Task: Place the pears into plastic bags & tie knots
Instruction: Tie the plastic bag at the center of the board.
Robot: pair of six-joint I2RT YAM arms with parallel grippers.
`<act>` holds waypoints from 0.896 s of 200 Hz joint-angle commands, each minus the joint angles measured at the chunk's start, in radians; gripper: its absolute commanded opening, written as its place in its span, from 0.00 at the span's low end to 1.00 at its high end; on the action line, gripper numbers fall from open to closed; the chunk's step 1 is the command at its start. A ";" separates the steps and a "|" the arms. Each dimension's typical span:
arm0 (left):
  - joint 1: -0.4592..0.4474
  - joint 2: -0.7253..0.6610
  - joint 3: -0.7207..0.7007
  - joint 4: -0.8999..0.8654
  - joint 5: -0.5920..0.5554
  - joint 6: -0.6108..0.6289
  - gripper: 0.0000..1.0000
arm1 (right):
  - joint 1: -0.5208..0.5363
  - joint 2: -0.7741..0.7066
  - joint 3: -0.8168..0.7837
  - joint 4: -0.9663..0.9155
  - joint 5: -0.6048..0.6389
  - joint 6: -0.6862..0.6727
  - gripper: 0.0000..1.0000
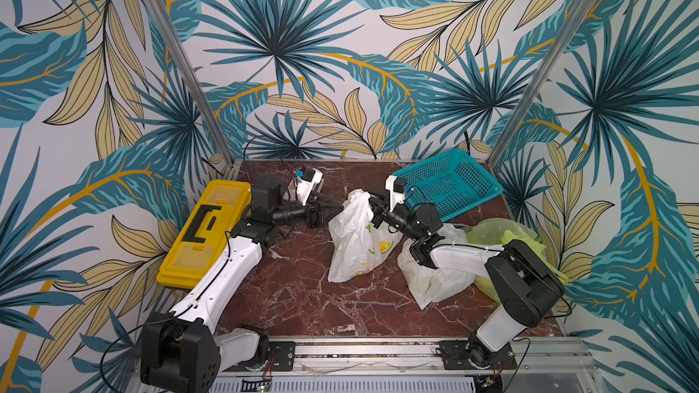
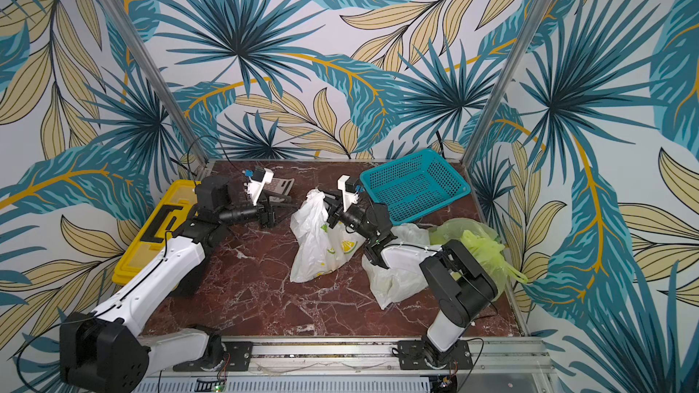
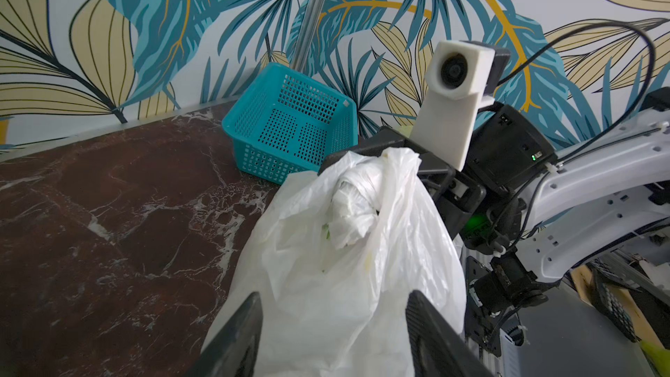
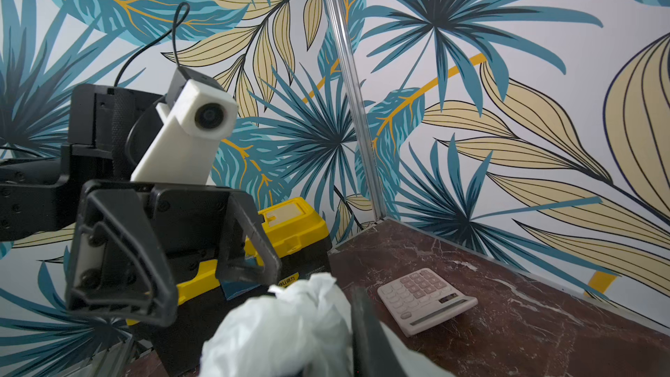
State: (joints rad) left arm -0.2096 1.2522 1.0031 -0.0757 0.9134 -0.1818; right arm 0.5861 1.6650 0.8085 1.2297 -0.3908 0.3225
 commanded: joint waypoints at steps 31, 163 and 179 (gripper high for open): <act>-0.069 0.171 0.147 0.016 0.041 -0.058 0.55 | 0.003 0.027 0.027 0.045 -0.037 0.055 0.21; -0.039 0.161 0.136 0.017 0.073 -0.070 0.09 | -0.004 0.072 0.042 0.071 -0.077 0.081 0.15; 0.005 0.132 0.117 0.016 0.080 -0.082 0.07 | -0.009 0.066 0.021 0.079 -0.081 0.084 0.14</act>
State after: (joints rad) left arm -0.2626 1.4513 1.1282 -0.0746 0.9894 -0.2497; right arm 0.5819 1.7283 0.8478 1.2594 -0.4431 0.3931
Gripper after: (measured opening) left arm 0.082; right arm 0.147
